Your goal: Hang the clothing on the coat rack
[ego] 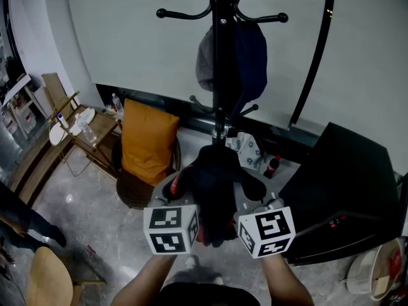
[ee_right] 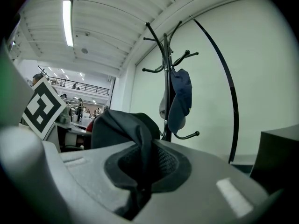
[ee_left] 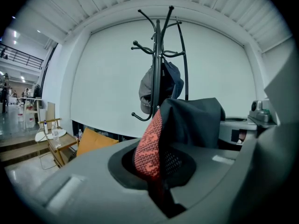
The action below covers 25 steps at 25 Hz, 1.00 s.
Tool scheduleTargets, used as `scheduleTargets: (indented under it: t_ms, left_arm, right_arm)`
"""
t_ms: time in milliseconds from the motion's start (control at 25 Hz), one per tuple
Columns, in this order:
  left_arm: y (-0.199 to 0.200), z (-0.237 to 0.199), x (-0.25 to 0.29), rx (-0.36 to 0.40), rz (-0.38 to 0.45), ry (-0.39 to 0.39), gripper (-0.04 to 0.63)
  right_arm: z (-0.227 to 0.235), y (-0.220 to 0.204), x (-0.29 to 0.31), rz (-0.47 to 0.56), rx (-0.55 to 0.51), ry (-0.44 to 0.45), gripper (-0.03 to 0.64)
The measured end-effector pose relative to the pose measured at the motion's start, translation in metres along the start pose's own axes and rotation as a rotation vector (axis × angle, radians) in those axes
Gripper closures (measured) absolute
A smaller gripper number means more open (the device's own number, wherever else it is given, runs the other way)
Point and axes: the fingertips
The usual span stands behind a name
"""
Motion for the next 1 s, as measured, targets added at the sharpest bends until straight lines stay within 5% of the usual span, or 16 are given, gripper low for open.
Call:
scheduleTargets:
  t_ms: [1000]
  left_arm:
    - [0.023,-0.012,0.087,0.012,0.004,-0.112,0.575]
  right_arm:
    - [0.047,0.005,0.067,-0.012,-0.004,-0.108,0.604]
Point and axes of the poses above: the fingertips, and each gripper's own axes: x forward along the fingers, z to its right, y out of its top, and after that the axes turned 6 degrees about y, right-handed
